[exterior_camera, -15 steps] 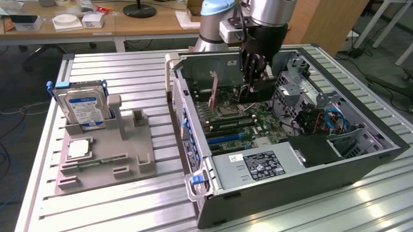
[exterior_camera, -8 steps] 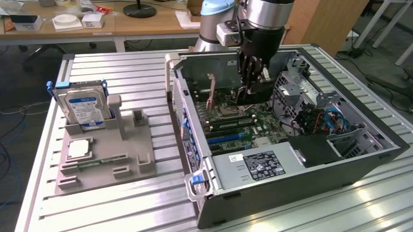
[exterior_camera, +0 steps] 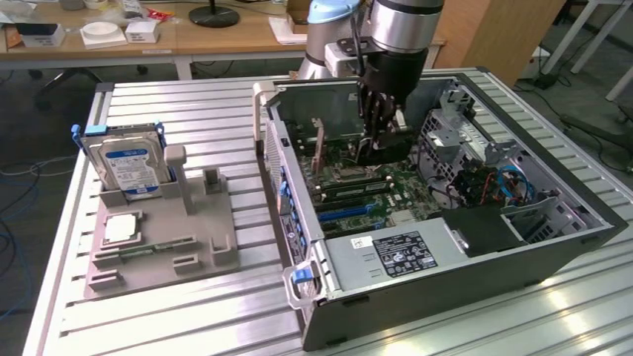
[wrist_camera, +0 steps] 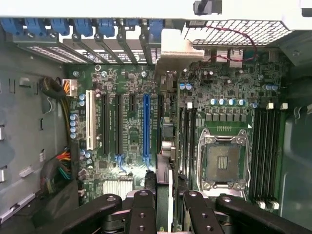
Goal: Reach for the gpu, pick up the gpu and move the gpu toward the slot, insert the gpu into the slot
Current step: 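Insert the gpu into the slot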
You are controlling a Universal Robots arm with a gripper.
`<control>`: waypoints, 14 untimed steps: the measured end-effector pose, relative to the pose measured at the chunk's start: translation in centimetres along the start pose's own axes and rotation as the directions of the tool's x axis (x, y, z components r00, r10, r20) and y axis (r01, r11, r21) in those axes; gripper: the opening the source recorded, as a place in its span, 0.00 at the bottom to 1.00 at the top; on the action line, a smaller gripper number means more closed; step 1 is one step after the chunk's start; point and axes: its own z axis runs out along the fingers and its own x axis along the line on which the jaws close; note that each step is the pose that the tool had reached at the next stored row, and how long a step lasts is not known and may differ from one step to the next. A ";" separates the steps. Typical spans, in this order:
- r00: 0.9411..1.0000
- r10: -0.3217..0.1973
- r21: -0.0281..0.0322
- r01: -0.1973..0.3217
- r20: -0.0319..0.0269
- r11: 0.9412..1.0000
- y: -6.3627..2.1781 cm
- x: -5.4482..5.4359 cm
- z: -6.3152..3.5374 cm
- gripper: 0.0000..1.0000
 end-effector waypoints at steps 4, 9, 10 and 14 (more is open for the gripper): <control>1.000 0.000 0.000 0.000 0.000 1.000 0.38 0.0 0.31 0.26; 1.000 0.000 0.000 0.000 0.000 1.000 0.74 0.0 0.64 0.26; 1.000 0.000 0.000 0.000 0.000 1.000 0.75 0.0 0.69 0.26; 1.000 0.000 0.000 0.000 0.000 1.000 0.79 0.1 0.89 0.26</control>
